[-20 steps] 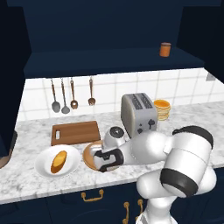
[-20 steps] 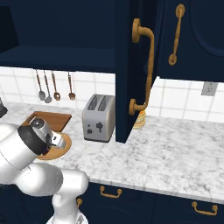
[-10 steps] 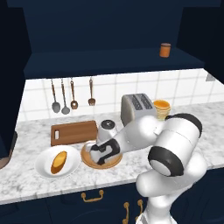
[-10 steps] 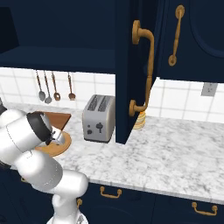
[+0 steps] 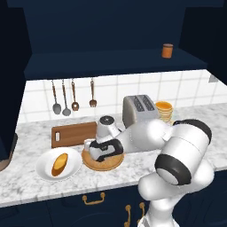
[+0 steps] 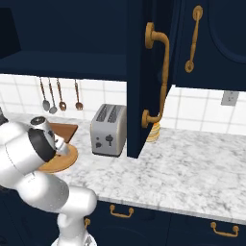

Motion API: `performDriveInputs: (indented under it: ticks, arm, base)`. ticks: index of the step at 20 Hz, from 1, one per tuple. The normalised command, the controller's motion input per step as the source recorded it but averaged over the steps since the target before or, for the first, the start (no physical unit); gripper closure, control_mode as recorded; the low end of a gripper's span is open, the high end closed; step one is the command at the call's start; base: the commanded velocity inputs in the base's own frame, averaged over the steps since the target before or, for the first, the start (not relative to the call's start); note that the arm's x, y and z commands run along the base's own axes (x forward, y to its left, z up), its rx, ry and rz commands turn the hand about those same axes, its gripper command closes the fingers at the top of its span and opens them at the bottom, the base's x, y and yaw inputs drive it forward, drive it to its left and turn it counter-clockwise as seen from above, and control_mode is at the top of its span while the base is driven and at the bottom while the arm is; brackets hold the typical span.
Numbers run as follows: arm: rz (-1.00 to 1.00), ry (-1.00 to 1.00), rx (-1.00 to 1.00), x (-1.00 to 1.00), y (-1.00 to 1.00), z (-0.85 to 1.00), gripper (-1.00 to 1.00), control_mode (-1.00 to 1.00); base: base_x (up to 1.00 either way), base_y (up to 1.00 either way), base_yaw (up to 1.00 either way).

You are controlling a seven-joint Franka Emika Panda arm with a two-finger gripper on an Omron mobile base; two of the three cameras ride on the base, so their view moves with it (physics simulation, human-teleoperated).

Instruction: From the different types of pastries on the counter, select a croissant and place it on the cutting board. Then retrieve a jar of jam from the cabinet and place it alongside the croissant on the cutting board.

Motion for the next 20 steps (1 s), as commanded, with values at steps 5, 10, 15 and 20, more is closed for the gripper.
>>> performDriveInputs:
  ticks: [5,10,15,20]
  arm:
    - [0.00,-0.05,0.00,0.10,-0.07,0.76,1.00,-1.00]
    - [0.00,0.09,0.00,0.91,0.01,0.37,1.00,-1.00]
    - [0.00,0.18,-0.02,0.98,0.29,0.05,1.00,-1.00]
    - [0.00,0.19,-0.09,0.86,0.53,0.03,1.00,-1.00]
  base:
    - [0.00,0.00,0.00]
    - [0.00,0.00,0.00]
    - [0.00,0.00,0.00]
    - [0.00,0.00,0.00]
